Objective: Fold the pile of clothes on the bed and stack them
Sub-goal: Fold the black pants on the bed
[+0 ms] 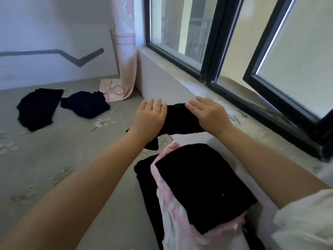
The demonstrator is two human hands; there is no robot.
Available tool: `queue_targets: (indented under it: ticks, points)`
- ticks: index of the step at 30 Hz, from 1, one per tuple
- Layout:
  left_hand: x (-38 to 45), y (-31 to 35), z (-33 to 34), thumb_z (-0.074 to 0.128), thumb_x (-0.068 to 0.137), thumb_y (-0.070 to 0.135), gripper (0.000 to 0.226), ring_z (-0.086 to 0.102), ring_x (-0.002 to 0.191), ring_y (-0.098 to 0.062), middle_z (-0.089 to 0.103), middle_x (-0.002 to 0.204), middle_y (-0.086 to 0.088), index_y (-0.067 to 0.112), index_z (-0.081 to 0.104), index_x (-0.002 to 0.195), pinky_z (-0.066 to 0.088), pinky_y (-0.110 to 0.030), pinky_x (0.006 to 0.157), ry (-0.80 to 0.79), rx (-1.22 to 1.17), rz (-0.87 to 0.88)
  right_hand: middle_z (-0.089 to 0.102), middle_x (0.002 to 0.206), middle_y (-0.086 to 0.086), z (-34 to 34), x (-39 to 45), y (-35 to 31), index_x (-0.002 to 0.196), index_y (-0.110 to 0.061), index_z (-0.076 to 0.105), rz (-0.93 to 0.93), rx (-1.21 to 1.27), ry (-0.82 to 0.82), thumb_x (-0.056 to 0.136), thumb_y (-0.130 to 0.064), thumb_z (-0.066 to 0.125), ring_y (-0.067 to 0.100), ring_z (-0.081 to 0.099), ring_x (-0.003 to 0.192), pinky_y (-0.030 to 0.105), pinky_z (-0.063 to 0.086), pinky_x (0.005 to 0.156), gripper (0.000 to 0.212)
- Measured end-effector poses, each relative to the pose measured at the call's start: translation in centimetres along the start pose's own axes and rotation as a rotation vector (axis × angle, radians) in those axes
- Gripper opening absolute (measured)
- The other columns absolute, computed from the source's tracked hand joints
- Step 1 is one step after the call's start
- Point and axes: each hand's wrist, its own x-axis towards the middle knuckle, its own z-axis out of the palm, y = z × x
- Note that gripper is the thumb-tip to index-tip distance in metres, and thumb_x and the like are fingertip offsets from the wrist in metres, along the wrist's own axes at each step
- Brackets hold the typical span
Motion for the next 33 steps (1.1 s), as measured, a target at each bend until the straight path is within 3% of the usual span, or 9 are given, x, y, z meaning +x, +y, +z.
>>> queue_targets:
  ticks: [2, 5, 7, 10, 13, 16, 18, 23, 33]
  points:
    - [0.8, 2.5, 0.3, 0.061, 0.067, 0.005, 0.017, 0.071, 0.072, -0.026, 0.073, 0.081, -0.012, 0.006, 0.074, 0.078, 0.057, -0.032, 0.060, 0.011, -0.021, 0.015, 0.073, 0.084, 0.012, -0.9, -2.4, 1.4, 0.084, -0.001, 0.074, 0.048, 0.040, -0.015, 0.072, 0.008, 0.060, 0.027, 0.070, 0.070, 0.027, 0.055, 0.052, 0.021]
    - [-0.8, 7.6, 1.1, 0.086, 0.046, 0.009, 0.037, 0.071, 0.072, -0.027, 0.073, 0.082, -0.013, 0.003, 0.074, 0.081, 0.057, -0.033, 0.059, -0.024, -0.151, 0.055, 0.073, 0.086, 0.014, -2.0, -8.8, 1.0, 0.087, -0.001, 0.074, 0.065, 0.113, -0.041, 0.072, 0.005, 0.055, 0.027, 0.070, 0.066, 0.027, 0.055, 0.048, 0.025]
    - [-3.0, 11.3, 1.4, 0.092, 0.031, 0.014, 0.051, 0.070, 0.064, -0.025, 0.073, 0.077, -0.012, 0.003, 0.074, 0.078, 0.055, -0.029, 0.050, -0.111, -0.249, 0.106, 0.073, 0.084, 0.016, -2.5, -13.7, -0.6, 0.087, 0.001, 0.074, 0.042, 0.186, -0.125, 0.067, 0.006, 0.062, 0.029, 0.069, 0.059, 0.029, 0.053, 0.042, 0.023]
    - [-6.3, 16.0, 1.6, 0.091, 0.025, 0.009, 0.052, 0.065, 0.051, -0.021, 0.070, 0.067, -0.009, 0.005, 0.074, 0.074, 0.047, -0.021, 0.035, -0.340, -0.395, 0.172, 0.072, 0.076, 0.013, -3.1, -19.4, -3.6, 0.083, -0.001, 0.074, 0.022, 0.255, -0.301, 0.072, 0.000, 0.042, 0.025, 0.062, 0.046, 0.022, 0.046, 0.034, 0.034]
    - [-8.5, 18.3, 2.0, 0.087, 0.048, 0.010, 0.049, 0.067, 0.069, -0.022, 0.071, 0.086, -0.011, 0.005, 0.071, 0.094, 0.050, -0.022, 0.043, -0.564, -0.421, 0.102, 0.072, 0.072, 0.010, -3.4, -22.4, -5.7, 0.081, -0.002, 0.074, 0.043, 0.273, -0.405, 0.071, -0.001, 0.038, 0.023, 0.060, 0.043, 0.019, 0.043, 0.032, 0.038]
    - [-9.1, 18.7, 2.8, 0.060, 0.084, 0.011, 0.045, 0.055, 0.107, -0.023, 0.055, 0.125, -0.008, 0.009, 0.050, 0.127, 0.053, -0.030, 0.069, -0.680, -0.435, -0.032, 0.072, 0.074, 0.013, -3.6, -22.0, -6.0, 0.081, -0.001, 0.074, 0.112, 0.291, -0.422, 0.059, 0.009, 0.062, 0.025, 0.060, 0.043, 0.019, 0.044, 0.032, 0.027]
    - [-7.9, 17.5, 3.3, 0.043, 0.093, 0.013, 0.046, 0.043, 0.121, -0.022, 0.042, 0.138, -0.004, 0.014, 0.036, 0.138, 0.046, -0.034, 0.078, -0.761, -0.440, -0.083, 0.072, 0.077, 0.014, -3.7, -20.2, -5.1, 0.084, 0.001, 0.073, 0.194, 0.306, -0.461, 0.047, 0.014, 0.074, 0.026, 0.061, 0.045, 0.021, 0.045, 0.033, 0.040]
    - [1.2, 12.4, 4.9, 0.044, 0.087, 0.008, 0.039, 0.052, 0.112, -0.030, 0.053, 0.125, -0.012, 0.012, 0.052, 0.125, 0.042, -0.038, 0.086, -0.576, -0.677, -0.198, 0.066, 0.105, 0.015, -3.8, -14.0, 0.3, 0.115, -0.007, 0.062, 0.562, 0.226, -0.606, 0.091, -0.011, 0.047, 0.033, 0.061, 0.092, 0.040, 0.048, 0.074, 0.028]
    - [13.3, 8.2, 6.6, 0.051, 0.081, -0.002, 0.038, 0.053, 0.110, -0.031, 0.060, 0.119, -0.014, 0.009, 0.061, 0.116, 0.039, -0.034, 0.088, -0.278, -0.975, 0.153, 0.068, 0.093, 0.015, -7.7, -8.0, 4.0, 0.099, -0.003, 0.067, 0.722, -0.103, -0.495, 0.089, -0.010, 0.047, 0.035, 0.063, 0.083, 0.040, 0.050, 0.065, 0.023]
